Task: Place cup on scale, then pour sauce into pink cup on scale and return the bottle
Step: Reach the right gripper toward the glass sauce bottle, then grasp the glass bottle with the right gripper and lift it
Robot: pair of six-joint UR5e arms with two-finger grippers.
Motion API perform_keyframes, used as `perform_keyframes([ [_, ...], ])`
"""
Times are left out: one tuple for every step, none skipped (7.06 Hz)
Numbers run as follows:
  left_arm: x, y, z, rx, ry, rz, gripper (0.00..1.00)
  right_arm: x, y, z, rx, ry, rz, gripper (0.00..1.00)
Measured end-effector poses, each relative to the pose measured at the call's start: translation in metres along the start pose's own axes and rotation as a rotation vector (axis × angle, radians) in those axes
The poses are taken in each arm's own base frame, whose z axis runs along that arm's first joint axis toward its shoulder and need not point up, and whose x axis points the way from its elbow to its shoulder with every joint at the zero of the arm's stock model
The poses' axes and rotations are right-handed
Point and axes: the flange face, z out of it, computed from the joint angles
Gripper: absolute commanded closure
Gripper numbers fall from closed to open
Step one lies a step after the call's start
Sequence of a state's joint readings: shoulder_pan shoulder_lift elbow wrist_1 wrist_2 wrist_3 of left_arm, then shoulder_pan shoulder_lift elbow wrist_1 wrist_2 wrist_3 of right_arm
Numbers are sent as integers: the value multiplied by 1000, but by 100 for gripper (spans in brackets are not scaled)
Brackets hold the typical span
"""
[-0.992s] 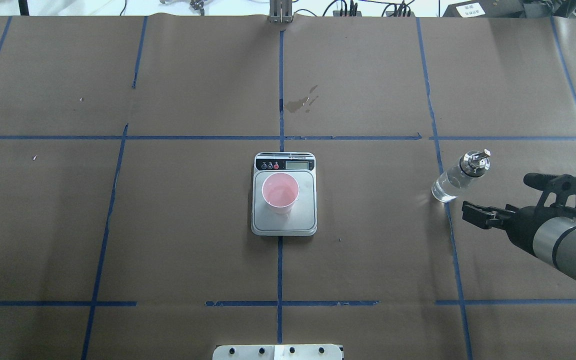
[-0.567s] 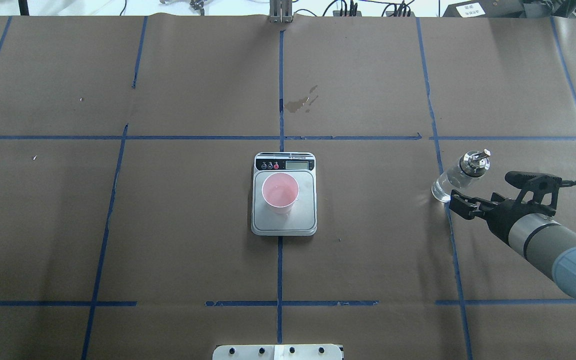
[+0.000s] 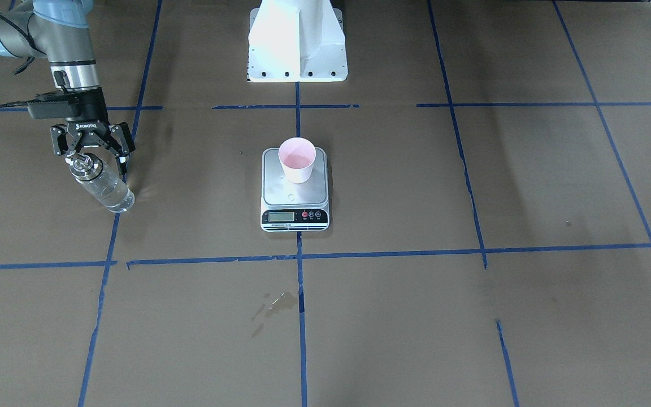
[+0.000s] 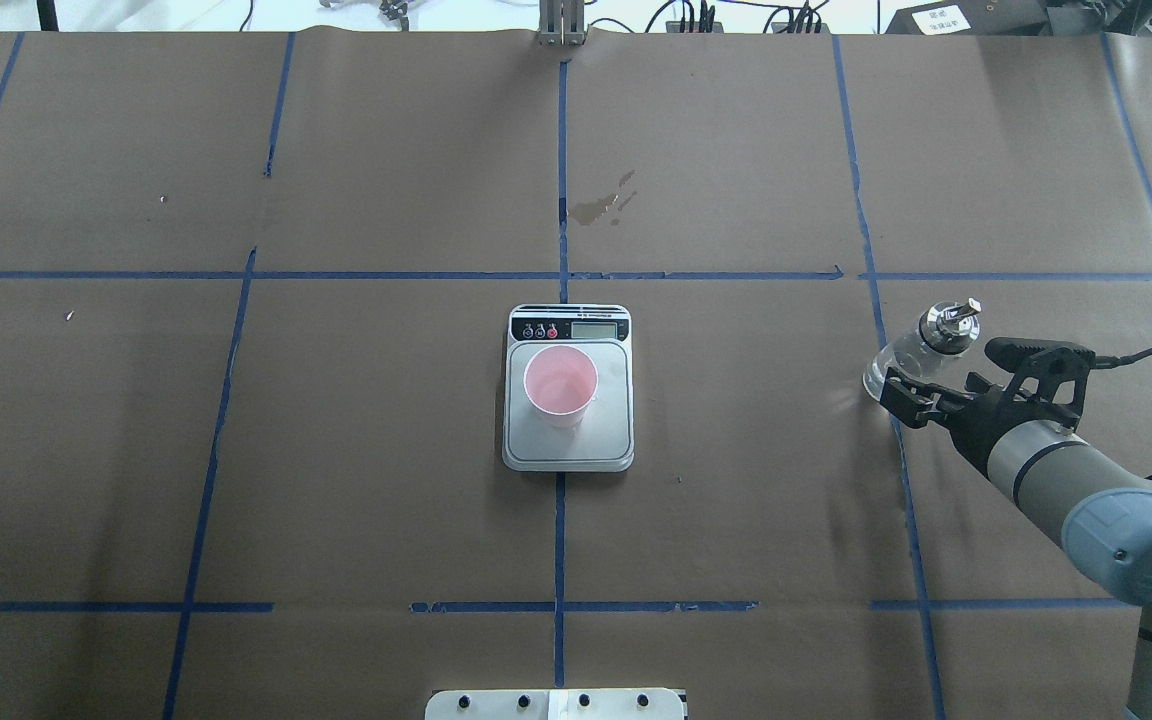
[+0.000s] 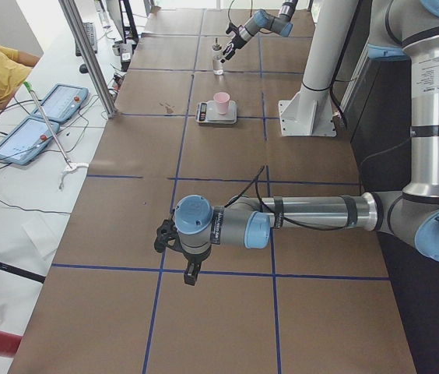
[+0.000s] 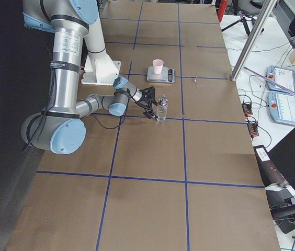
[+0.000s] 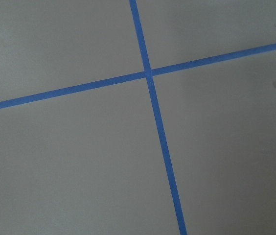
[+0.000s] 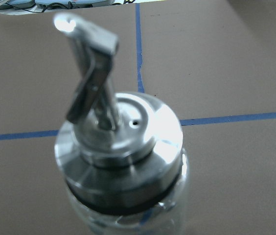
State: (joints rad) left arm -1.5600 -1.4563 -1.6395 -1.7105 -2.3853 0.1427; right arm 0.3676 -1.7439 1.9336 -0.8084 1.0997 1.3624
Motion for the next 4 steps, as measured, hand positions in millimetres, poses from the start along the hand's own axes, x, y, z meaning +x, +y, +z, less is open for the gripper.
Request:
perform_keyframes([
  [0, 0, 0, 0, 0, 0, 0, 0, 1, 1, 3, 3, -1, 0],
  [0, 0, 0, 0, 0, 0, 0, 0, 1, 3, 8, 5, -3, 0],
  [0, 0, 0, 0, 0, 0, 0, -1, 1, 4, 16, 5, -4, 0],
  [0, 0, 0, -1, 0, 0, 0, -7, 0, 6, 21, 0, -2, 0],
])
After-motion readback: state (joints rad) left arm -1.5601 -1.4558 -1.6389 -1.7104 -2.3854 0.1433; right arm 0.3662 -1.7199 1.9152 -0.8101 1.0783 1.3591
